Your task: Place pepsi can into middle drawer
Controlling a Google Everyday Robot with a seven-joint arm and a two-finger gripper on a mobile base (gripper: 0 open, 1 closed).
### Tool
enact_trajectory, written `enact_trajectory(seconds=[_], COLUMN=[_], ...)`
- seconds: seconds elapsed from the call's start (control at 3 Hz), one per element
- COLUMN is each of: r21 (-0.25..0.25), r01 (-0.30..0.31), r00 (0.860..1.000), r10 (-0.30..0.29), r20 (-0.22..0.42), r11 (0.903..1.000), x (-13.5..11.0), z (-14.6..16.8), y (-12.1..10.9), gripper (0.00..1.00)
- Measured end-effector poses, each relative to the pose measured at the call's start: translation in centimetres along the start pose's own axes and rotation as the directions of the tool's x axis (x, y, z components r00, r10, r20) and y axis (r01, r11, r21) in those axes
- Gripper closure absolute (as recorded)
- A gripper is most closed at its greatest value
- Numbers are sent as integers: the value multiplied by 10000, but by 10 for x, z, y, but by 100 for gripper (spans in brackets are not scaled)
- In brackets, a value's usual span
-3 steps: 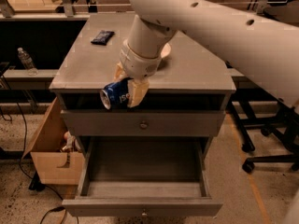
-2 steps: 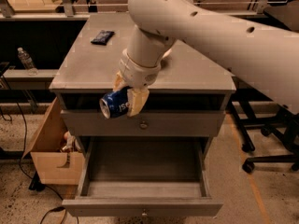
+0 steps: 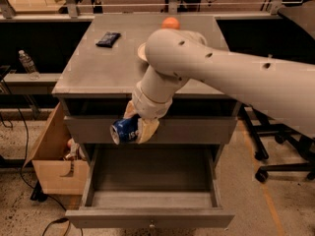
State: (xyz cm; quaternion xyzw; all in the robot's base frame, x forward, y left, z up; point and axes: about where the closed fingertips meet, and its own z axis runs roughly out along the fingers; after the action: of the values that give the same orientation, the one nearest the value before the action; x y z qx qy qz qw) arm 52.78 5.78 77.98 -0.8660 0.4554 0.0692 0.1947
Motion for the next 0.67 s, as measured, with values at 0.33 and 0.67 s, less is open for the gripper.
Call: enact_trajectory(seconds=[0.33, 0.67], r21=[395, 816], r01=[-66, -279], r00=[10000, 9990], r10=[64, 250], r20=[44, 364], r11=[9992, 9963], x=[7, 11], z=[22, 51], y=[1, 1], gripper=[100, 100])
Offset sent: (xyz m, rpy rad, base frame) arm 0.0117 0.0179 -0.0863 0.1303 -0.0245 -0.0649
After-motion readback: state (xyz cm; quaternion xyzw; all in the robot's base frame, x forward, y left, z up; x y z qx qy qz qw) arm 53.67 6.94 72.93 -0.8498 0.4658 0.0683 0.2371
